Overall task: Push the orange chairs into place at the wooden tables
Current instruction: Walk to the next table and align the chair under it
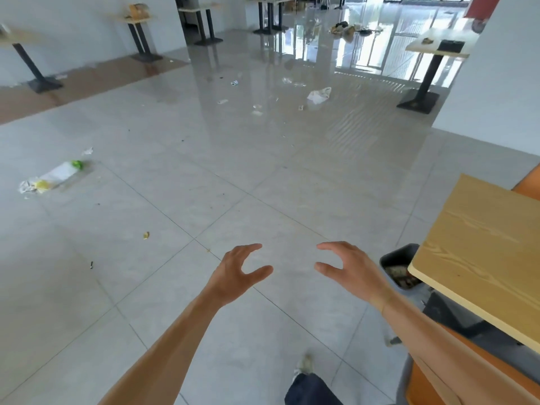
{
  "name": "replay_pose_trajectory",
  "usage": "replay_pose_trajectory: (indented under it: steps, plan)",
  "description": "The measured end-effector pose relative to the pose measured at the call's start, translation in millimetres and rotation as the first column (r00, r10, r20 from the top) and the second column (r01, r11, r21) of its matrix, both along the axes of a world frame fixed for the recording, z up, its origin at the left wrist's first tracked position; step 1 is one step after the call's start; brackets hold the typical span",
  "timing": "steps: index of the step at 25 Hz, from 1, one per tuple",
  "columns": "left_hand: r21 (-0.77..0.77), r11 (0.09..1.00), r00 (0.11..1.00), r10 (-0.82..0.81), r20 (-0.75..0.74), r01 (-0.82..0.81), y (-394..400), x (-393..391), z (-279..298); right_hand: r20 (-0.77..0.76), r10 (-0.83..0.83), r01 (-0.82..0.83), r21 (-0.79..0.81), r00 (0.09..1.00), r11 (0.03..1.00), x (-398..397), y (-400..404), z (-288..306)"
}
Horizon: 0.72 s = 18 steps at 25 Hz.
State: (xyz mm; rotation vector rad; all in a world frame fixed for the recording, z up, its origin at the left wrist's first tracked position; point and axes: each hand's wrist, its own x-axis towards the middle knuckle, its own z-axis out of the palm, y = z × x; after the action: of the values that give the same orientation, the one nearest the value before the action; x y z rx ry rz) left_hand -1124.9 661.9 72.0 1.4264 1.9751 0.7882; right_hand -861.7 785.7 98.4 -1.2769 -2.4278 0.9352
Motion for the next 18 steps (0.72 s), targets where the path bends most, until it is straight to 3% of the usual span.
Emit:
replay_pose_trajectory:
  steps: [4, 9, 18]
  plan:
    - [-0.016, 1.0, 0.999, -0.026, -0.025, 0.026, 69.1, -18.7, -2.0, -0.042, -0.019, 0.019, 0.001, 0.999, 1.0, -25.2, 62.9, -13.4]
    - [-0.007, 1.0, 0.997, 0.005, 0.078, -0.004, 165.5, -24.6, 2.7, -0.075, -0.072, 0.068, -0.057, 0.995, 0.996, -40.6, 146.7, -22.3]
    - [-0.092, 0.983, 0.985, -0.149, 0.09, 0.157, 339.4, -40.1, -10.4, -0.068, -0.243, 0.232, -0.138, 0.968, 0.963, -29.9, 282.0, -36.8]
